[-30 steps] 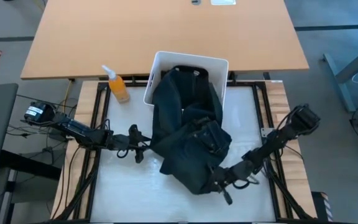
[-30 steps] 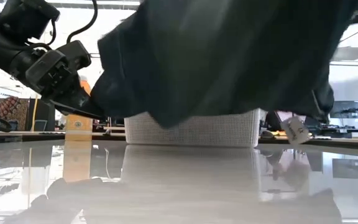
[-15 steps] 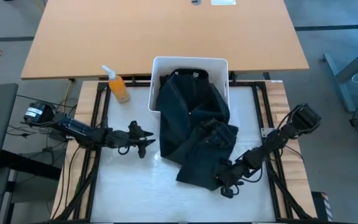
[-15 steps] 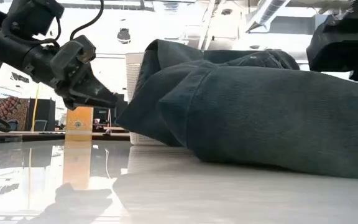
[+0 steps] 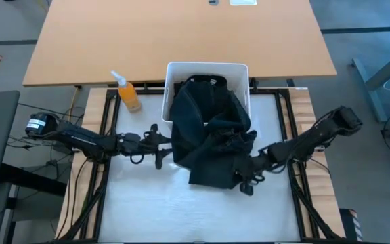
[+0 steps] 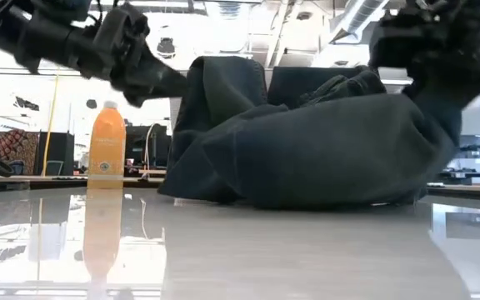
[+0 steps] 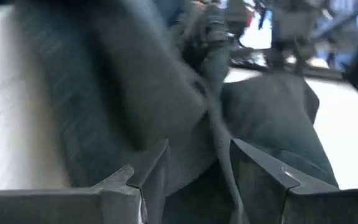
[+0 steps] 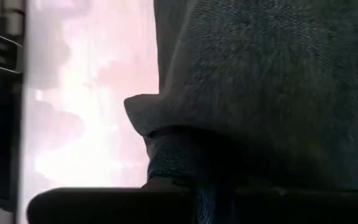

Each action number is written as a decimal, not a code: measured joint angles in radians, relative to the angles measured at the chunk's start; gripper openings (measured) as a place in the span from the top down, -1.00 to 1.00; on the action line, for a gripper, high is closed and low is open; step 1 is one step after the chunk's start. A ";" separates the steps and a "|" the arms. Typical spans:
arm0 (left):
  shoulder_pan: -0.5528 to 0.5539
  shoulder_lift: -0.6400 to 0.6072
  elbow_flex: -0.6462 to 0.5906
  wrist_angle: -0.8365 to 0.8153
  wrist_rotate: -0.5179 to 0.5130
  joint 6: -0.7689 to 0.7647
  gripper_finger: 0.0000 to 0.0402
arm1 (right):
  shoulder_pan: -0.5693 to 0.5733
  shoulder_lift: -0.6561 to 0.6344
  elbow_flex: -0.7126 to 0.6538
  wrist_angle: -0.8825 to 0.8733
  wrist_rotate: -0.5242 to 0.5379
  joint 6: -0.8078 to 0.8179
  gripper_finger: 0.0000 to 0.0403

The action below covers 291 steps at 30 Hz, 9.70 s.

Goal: Fold laundry
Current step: Fold the dark blue jeans from the white laundry organizer

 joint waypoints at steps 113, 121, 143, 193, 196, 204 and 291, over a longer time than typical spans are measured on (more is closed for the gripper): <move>0.310 0.330 1.001 -1.456 -0.037 0.346 0.98 | -0.346 -0.445 -0.211 0.163 0.797 -0.320 0.88; 0.312 0.330 1.001 -1.456 -0.053 0.328 0.98 | -0.183 -0.557 -0.118 0.166 0.687 -0.513 0.87; 0.330 0.330 1.001 -1.448 -0.051 0.305 0.98 | 0.229 -0.584 -0.229 0.281 0.330 -0.472 0.82; 0.382 0.327 1.003 -1.474 -0.020 0.375 0.98 | -0.526 0.134 -0.217 1.164 0.173 -0.232 -0.19; 0.383 0.327 1.003 -1.474 -0.015 0.375 0.98 | -0.539 0.255 -0.187 1.296 0.168 -0.197 -0.19; 0.383 0.327 1.003 -1.475 -0.014 0.382 0.98 | -0.535 0.480 -0.058 1.473 -0.094 -0.137 -0.19; 0.538 0.329 1.001 -1.543 -0.183 0.594 0.73 | -0.405 -0.033 -0.095 0.066 -0.794 -0.409 0.73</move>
